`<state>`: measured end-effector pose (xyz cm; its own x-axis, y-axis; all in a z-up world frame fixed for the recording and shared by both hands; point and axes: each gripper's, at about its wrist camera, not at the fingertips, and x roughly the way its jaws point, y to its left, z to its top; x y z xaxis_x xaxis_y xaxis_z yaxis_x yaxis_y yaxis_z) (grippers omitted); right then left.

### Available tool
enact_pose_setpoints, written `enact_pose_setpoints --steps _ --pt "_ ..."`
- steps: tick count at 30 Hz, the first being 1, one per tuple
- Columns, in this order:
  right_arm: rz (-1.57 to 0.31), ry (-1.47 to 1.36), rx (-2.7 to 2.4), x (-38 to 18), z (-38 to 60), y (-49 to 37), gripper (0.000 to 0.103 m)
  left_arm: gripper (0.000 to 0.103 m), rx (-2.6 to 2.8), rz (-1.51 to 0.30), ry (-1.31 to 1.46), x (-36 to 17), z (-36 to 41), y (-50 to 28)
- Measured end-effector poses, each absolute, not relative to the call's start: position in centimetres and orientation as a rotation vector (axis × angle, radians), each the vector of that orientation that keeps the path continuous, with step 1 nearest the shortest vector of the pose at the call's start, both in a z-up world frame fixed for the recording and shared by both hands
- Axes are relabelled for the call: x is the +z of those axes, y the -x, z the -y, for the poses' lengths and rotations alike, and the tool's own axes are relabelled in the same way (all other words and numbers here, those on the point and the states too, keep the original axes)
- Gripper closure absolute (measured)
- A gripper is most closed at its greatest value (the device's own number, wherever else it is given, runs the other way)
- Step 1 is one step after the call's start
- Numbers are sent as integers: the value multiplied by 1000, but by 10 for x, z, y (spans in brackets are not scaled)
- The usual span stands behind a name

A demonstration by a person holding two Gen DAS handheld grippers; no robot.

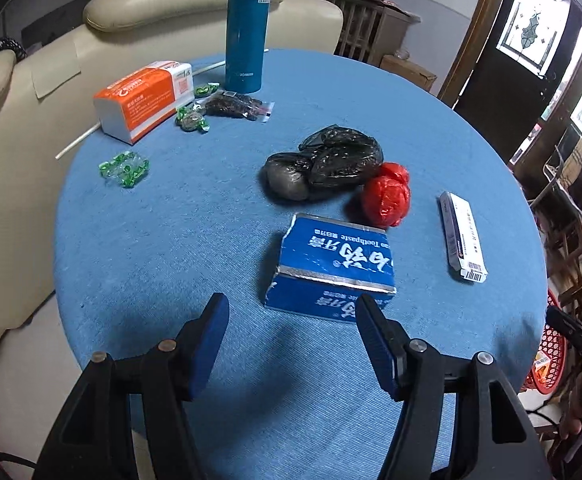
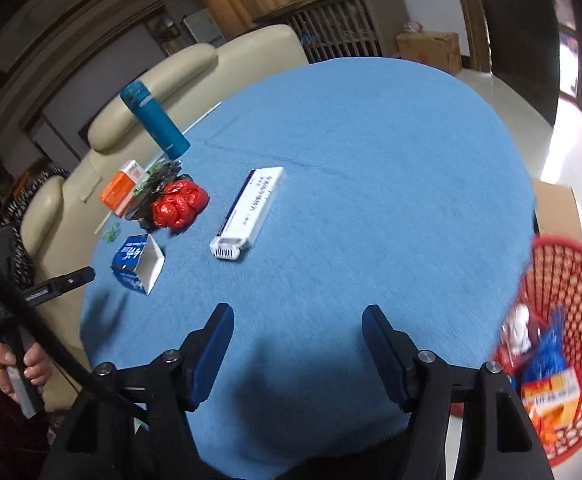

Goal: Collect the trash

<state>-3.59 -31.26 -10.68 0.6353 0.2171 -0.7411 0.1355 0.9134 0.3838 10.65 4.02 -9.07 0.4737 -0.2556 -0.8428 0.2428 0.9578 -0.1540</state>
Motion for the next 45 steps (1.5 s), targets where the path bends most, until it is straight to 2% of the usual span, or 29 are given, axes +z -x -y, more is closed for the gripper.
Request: enact_pose_setpoints --steps 10,19,20,23,29,34,38,45 --pt "-940 -345 63 -106 262 -43 34 34 -413 -1013 21 -93 -46 -121" --pt "-991 -313 9 -121 236 -93 34 34 -423 -1068 69 -108 -54 -123" --pt "-1001 -316 1 -125 234 -98 36 34 -423 -1078 87 -110 -55 -123" --pt "-1026 -323 -13 -134 232 -105 53 33 -440 -1109 137 -115 -54 -123" --pt "-989 -319 -26 -135 235 -104 67 33 -476 -1168 196 -127 -43 -115" --pt "-993 -353 -15 -138 243 -100 68 33 -400 -1134 202 -119 -47 -121" --pt "-988 -345 -6 -138 241 -99 67 25 -404 -1101 163 -111 -37 -128" --pt "-997 -355 11 -138 241 -97 67 25 -410 -1129 113 -119 -10 -142"
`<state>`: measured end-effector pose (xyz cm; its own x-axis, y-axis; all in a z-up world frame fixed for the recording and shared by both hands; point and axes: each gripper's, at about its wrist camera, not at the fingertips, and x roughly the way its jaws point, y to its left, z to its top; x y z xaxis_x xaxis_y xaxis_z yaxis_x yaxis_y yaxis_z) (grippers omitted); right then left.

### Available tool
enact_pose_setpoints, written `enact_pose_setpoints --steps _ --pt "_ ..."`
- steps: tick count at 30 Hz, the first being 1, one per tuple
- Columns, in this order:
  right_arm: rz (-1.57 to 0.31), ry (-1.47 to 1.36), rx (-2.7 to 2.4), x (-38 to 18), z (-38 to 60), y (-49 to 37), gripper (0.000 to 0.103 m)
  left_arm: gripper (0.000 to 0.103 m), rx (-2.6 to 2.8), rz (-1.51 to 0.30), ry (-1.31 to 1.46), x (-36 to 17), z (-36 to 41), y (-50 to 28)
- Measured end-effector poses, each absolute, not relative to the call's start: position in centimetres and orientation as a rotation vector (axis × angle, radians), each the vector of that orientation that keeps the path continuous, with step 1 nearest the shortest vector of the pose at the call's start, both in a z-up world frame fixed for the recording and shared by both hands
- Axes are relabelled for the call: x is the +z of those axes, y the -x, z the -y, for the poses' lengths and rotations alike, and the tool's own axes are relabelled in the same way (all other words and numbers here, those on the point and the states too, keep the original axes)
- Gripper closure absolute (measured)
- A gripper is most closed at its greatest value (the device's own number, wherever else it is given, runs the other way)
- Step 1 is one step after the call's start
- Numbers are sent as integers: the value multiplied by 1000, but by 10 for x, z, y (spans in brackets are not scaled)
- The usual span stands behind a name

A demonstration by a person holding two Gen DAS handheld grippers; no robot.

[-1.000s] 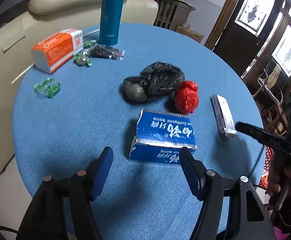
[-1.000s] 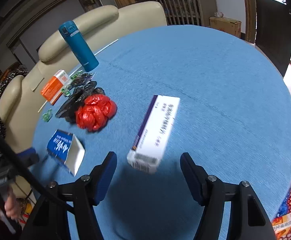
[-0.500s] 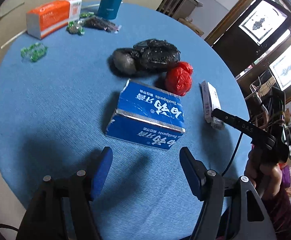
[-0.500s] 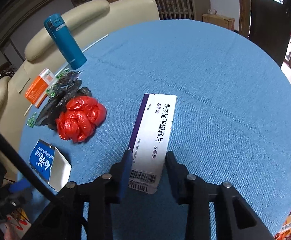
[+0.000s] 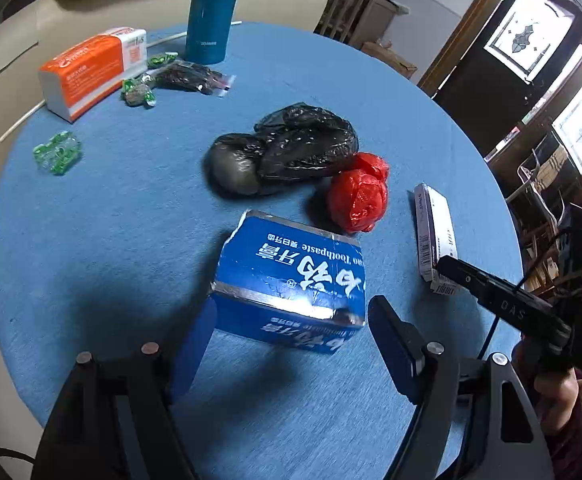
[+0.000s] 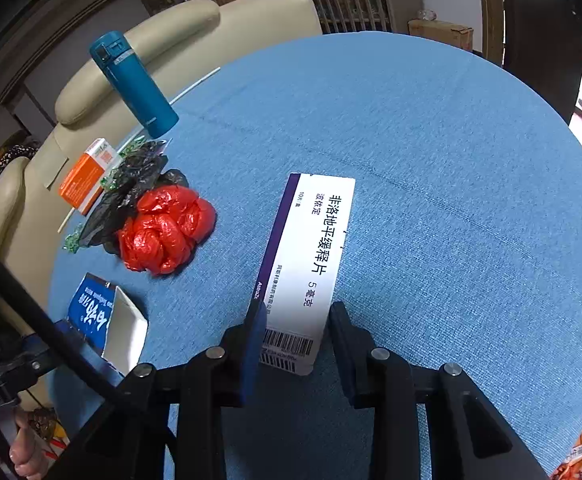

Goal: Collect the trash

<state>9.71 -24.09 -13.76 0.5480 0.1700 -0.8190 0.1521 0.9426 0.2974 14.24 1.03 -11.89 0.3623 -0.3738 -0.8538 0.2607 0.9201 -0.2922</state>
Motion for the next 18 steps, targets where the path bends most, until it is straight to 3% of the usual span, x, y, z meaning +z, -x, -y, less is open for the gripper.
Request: enact_pose_setpoints --steps 18 --pt "-988 -336 18 -138 238 -100 66 24 -441 -1182 116 -144 15 -146"
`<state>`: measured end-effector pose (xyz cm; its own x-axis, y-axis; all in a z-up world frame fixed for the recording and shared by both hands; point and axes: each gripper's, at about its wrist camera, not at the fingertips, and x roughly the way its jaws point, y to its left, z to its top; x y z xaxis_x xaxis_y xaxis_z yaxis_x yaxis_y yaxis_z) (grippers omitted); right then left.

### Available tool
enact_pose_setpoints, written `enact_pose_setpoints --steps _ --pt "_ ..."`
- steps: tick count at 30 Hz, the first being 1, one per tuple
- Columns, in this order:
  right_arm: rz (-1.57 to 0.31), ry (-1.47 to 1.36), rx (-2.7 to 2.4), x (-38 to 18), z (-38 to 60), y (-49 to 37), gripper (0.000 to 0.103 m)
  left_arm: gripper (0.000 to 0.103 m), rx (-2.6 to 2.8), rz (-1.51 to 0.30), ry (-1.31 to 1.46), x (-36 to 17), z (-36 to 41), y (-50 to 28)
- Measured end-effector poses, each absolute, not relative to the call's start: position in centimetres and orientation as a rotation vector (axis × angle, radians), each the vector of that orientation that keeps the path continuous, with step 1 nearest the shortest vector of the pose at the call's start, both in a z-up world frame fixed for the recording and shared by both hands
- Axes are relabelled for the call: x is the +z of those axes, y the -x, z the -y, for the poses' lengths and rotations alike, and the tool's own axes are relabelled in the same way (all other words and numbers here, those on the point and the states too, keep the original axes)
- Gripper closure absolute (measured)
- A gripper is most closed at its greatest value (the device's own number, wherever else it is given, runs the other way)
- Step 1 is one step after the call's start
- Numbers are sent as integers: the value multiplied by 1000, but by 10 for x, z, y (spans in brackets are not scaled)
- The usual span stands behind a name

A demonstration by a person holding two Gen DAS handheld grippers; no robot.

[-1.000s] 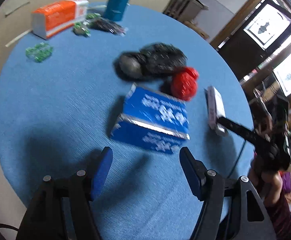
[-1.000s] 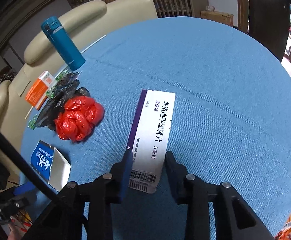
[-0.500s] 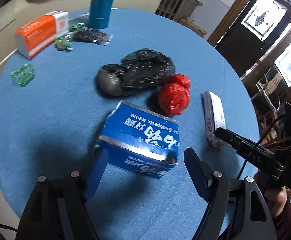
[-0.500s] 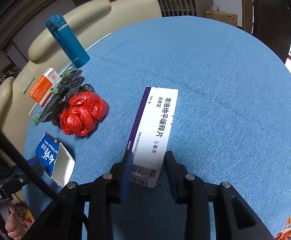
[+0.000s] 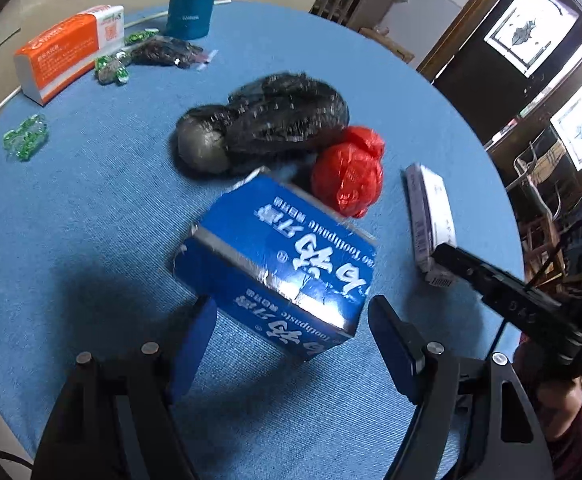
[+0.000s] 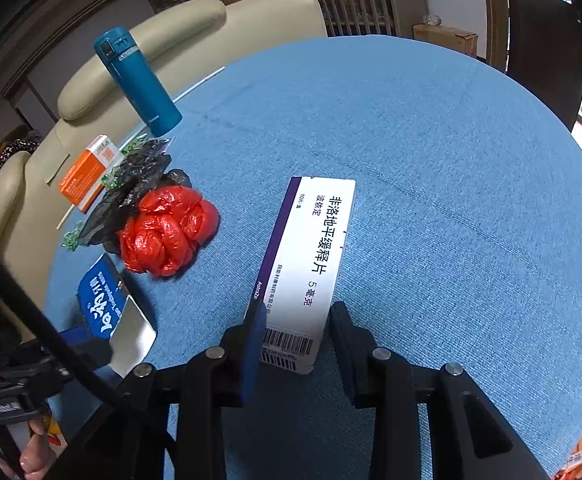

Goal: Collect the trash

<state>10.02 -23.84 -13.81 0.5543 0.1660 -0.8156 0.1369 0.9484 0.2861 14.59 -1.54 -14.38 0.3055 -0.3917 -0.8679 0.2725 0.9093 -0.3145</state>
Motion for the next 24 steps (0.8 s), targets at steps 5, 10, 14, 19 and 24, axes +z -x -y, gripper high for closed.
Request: enact_pose_setpoints --steps 5,10,14,19,24 --pt "-992 -333 11 -138 239 -102 46 24 -448 -1161 97 -145 23 -144" --pt "-984 -282 4 -138 231 -105 43 25 -455 -1135 116 -147 21 -146" --pt "-974 -269 10 -139 230 -107 54 37 -459 -1118 128 -147 17 -150" --pt "-957 -268 10 -140 230 -105 54 71 -452 -1119 118 -151 14 -148" --pt "-952 -280 15 -140 232 -99 55 89 -441 -1106 152 -154 10 -149"
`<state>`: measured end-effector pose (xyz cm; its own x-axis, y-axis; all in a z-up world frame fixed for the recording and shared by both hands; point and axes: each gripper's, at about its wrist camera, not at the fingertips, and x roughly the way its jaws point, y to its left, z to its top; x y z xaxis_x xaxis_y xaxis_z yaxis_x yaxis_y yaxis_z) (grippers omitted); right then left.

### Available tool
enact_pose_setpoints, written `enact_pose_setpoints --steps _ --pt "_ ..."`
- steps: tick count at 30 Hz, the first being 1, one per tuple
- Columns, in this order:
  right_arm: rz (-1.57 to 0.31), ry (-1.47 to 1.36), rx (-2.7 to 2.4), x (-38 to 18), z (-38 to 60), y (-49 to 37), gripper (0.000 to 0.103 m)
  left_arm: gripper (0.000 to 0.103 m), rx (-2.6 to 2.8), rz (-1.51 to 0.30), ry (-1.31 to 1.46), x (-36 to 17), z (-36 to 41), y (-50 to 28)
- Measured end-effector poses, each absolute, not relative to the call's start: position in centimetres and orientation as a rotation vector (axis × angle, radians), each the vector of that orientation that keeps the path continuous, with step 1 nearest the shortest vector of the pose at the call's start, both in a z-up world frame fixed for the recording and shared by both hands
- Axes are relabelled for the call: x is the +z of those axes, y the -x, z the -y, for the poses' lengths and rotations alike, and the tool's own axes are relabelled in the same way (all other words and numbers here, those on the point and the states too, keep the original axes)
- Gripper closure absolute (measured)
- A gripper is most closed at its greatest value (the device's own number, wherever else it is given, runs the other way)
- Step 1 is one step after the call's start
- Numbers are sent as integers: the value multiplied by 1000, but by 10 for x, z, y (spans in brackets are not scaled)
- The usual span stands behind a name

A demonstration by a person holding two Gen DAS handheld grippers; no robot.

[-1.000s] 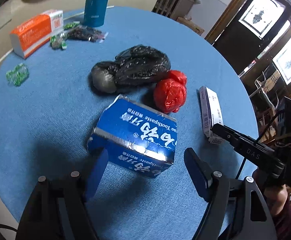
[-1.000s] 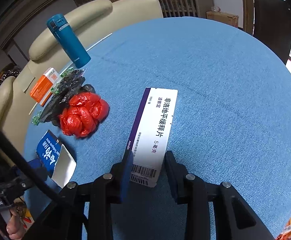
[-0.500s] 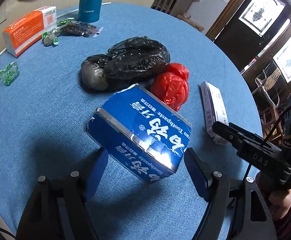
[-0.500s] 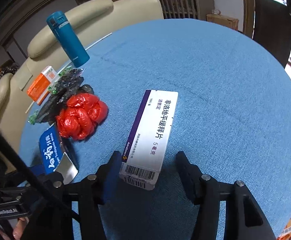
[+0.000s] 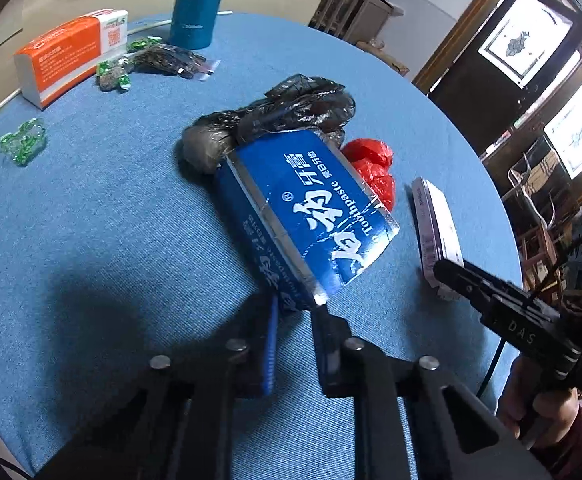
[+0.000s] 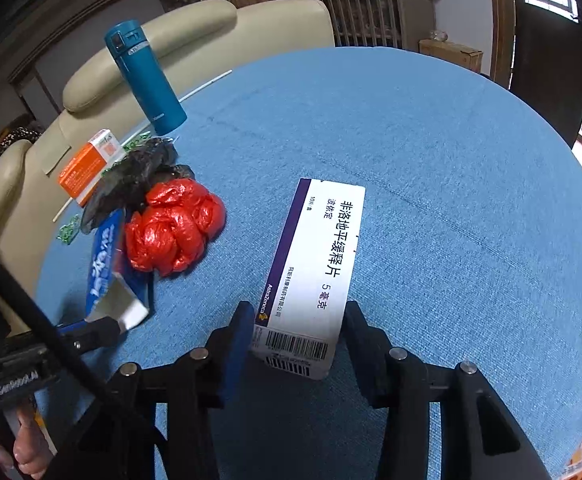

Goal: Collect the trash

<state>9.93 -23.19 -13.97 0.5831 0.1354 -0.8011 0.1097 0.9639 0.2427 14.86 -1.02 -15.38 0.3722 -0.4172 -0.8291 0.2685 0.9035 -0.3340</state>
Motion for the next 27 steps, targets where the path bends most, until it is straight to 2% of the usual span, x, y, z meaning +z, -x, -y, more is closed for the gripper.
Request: enact_pose_setpoints --steps 13,14,16,17,18,23,27 --pt "-945 -287 25 -140 233 -91 55 89 -262 -1102 194 -151 -52 -155" --pt "-943 -287 24 -140 233 -90 55 84 -253 -1107 203 -150 -55 -155" --pt "-942 -286 24 -140 233 -90 55 60 -266 -1098 203 -145 -57 -148" --pt "-941 -287 24 -141 233 -90 55 39 -267 -1085 186 -142 -55 -143" --pt "-941 -288 24 -141 233 -90 55 31 -266 -1062 160 -138 -51 -137" --pt "-940 -294 26 -141 234 -89 55 31 -331 -1006 16 -123 -21 -129" --pt "-940 -289 28 -140 234 -88 55 31 -390 -1006 16 -119 -9 -124"
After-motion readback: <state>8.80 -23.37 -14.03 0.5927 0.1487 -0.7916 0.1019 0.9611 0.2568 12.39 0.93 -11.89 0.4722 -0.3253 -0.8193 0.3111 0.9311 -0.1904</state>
